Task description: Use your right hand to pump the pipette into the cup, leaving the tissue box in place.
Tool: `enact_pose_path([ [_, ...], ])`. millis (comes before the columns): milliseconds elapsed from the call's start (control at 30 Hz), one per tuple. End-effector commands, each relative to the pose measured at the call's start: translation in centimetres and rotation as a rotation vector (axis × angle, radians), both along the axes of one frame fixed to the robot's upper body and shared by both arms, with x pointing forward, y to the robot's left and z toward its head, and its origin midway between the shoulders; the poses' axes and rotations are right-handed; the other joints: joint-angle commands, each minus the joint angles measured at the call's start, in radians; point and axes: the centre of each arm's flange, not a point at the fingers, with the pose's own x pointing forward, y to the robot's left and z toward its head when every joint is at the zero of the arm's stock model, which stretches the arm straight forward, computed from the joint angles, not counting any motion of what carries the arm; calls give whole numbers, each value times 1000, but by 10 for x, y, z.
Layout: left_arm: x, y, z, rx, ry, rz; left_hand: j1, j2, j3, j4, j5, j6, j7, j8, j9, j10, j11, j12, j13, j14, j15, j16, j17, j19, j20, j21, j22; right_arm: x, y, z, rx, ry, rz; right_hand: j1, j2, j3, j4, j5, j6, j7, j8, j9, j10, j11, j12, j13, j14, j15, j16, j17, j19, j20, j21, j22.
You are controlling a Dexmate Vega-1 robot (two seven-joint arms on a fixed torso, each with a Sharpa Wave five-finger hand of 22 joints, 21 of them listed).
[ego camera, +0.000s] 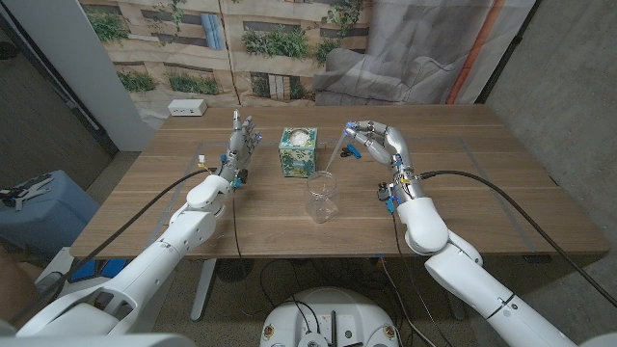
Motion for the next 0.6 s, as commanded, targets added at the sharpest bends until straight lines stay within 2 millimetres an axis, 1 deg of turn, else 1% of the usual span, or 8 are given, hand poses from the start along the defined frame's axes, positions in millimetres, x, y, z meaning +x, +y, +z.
enact_pose_path([
  [33,0,0,0,0,0,0,-1,43,-7,1,5,-2,-6,6,2,-1,-4,4,6,-9,-116,5,6,-11,-91,5,2,11,-18,21,-16,-26,-31,-1,2,3,-8,6,3,-5,-4,2,2,-3,-3,5,-1,-148,5,2,2,-17,0,3],
  [300,0,0,0,0,0,0,-1,43,-7,1,5,-2,-6,6,2,-2,-5,4,6,-8,-116,6,6,-11,-91,5,2,23,-33,30,-44,-43,-69,-1,3,3,-8,6,2,-5,-4,2,2,-3,-3,6,2,-148,7,3,2,-17,0,3],
  [600,0,0,0,0,0,0,-1,43,-7,1,5,-2,-6,6,2,-3,-3,4,6,-8,-116,6,6,-11,-91,5,2,34,-48,33,-74,-60,-131,-1,4,3,-9,7,3,-6,-4,2,2,-3,-4,6,4,-148,8,5,3,-17,0,3],
])
